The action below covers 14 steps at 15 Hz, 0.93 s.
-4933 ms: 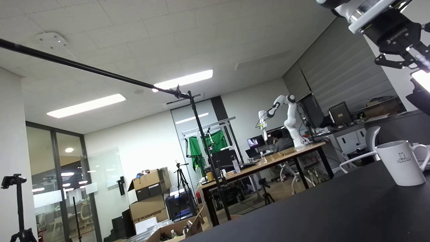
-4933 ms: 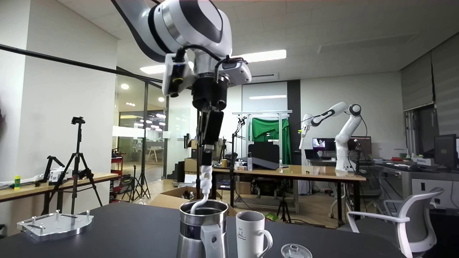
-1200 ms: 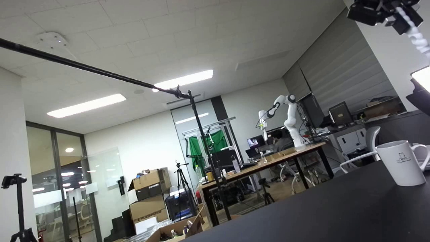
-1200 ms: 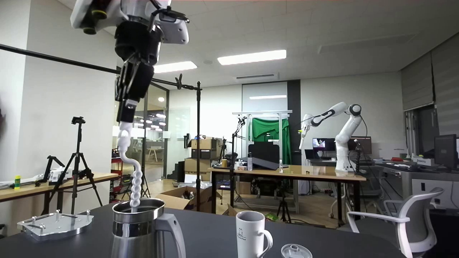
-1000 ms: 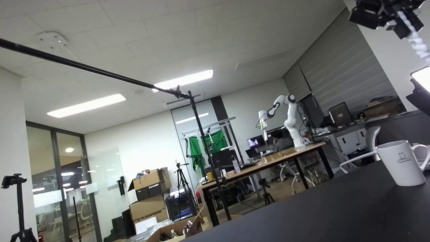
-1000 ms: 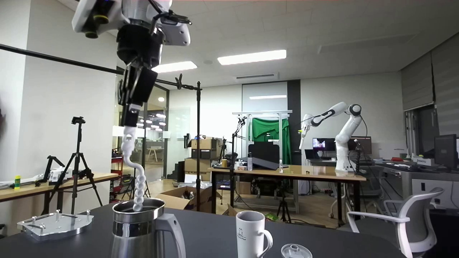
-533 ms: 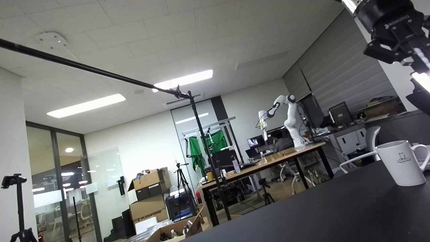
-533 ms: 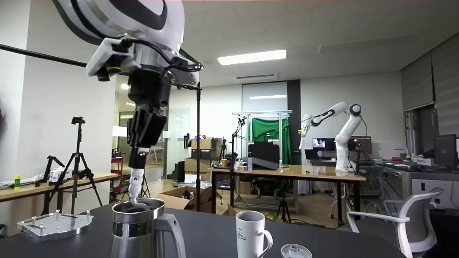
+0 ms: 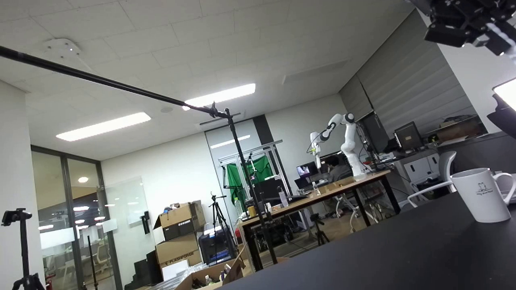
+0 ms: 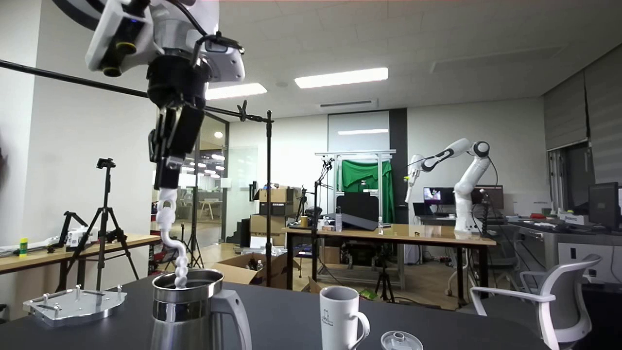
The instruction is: Scrub the inside of the flask using the brush
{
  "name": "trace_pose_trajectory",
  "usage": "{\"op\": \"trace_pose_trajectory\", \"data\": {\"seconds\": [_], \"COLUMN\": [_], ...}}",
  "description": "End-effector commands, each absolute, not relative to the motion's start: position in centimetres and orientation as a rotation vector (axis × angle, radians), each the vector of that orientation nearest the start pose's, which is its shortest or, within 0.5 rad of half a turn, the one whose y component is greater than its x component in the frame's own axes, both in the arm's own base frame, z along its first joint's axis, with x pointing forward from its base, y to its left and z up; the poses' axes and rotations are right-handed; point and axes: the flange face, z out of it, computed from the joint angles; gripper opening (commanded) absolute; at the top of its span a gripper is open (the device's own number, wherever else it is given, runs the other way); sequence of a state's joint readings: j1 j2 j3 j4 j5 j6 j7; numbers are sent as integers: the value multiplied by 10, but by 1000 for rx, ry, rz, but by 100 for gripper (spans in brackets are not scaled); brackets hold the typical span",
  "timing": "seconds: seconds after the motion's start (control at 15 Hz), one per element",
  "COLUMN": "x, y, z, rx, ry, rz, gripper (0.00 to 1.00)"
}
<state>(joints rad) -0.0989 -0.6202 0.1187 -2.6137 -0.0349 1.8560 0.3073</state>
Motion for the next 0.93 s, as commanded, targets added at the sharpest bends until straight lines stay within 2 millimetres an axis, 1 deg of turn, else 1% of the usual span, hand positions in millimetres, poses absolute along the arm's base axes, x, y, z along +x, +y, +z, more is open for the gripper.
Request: {"op": "trace_pose_trajectory", "data": {"seconds": [0.0,0.13,0.2,0.4,0.47,0.53,0.67,0.87], "x": [333,335,342,356,353,356,358,347], "y": [7,2,1,4,-2,-2,-1,6], "z": [442,426,409,376,375,373,395,428], "rx": [-3262,-3258,-3247,-3230,-3230,-3231,-3248,-3258], "ry": [530,531,532,529,514,502,485,481], "rz": [152,150,166,201,208,220,226,230], "gripper": [4,4,4,4,4,4,4,4]}}
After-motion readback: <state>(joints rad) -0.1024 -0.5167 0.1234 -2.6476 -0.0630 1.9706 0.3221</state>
